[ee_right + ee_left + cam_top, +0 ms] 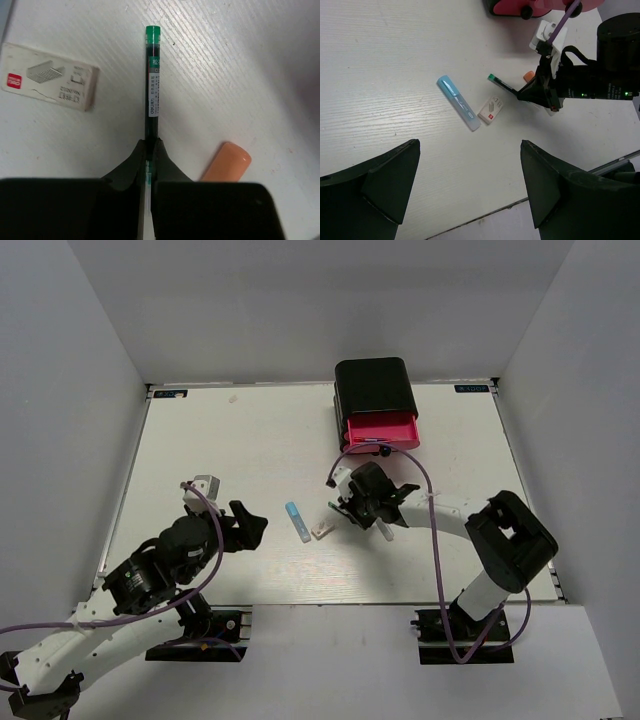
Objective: Sort the stationery into containers
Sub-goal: Pick up the stationery from the center of the board, then place the pen in the drawer.
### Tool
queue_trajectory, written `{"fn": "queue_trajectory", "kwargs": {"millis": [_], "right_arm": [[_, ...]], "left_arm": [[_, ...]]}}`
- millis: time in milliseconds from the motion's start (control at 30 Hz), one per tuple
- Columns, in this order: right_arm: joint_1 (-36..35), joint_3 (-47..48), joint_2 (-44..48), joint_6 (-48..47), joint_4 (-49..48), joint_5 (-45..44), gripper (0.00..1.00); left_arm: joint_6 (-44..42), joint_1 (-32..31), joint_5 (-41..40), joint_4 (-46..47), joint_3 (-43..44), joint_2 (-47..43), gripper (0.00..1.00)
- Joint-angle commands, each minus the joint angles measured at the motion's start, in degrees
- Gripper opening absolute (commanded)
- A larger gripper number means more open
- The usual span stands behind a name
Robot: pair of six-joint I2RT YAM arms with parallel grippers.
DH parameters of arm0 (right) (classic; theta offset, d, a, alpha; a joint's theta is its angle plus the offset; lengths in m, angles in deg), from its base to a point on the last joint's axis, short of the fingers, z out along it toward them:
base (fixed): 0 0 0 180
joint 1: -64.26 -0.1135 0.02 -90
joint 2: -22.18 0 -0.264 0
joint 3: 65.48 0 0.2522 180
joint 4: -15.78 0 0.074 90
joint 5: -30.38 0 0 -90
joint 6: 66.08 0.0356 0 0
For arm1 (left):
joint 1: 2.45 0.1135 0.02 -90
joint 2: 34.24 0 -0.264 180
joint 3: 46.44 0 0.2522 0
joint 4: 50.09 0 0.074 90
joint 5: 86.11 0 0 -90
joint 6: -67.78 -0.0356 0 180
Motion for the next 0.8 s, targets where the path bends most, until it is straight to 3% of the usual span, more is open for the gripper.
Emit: {"fn": "queue_trajectory", "kwargs": {"millis": [0,333,467,767], "right_arm": [[0.0,0.1,4.9,-3.2,1.3,-1.4,0.00],[0.6,14.0,19.8,-16.7,6.7,2.2,0.00],[1.7,15.6,20.8,-24.5,3.6,-1.8,0.00],[8.6,16.7,19.0,-42.1,-2.9,-0.2,0.00]], "left_arm": [[-0.3,0.0,-0.2,-0.5,0.0,-1.0,0.92],[-0.8,0.0,1.5,1.1,-0.5,-1.0,0.92],[-1.3,0.0,1.5,1.1,-0.5,-1.0,0.92],[-1.3,0.0,2.1,1.1,-0.5,-0.5,0.92]]}}
